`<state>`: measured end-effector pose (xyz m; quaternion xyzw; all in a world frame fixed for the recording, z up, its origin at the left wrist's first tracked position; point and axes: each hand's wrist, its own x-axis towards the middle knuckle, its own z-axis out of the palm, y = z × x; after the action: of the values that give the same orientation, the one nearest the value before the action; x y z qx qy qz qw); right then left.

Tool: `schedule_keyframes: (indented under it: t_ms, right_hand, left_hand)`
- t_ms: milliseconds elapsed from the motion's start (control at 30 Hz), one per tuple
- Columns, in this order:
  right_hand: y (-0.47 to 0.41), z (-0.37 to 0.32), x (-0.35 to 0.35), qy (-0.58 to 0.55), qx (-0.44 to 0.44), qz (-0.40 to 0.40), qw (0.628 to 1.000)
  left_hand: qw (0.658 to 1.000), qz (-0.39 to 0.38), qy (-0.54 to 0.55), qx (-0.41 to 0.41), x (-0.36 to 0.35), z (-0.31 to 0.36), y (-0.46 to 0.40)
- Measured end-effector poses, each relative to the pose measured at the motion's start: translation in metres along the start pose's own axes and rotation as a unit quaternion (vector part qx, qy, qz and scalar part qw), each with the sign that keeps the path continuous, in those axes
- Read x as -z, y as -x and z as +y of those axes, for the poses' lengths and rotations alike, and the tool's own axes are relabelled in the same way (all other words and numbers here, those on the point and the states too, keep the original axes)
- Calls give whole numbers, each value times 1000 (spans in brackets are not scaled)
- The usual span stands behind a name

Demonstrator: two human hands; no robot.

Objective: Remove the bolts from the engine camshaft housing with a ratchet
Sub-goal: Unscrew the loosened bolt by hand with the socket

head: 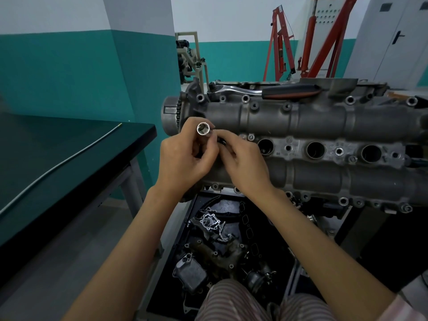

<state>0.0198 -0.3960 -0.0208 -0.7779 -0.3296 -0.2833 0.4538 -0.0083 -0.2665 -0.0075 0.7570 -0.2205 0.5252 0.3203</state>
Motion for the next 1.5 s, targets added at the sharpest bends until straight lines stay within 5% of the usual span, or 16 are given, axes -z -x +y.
schedule_keyframes:
  t_ms: [1500]
  right_hand:
    - [0,4,-2,0,-23,25,999]
  left_hand:
    - [1000,2,8,5,-1,2,1]
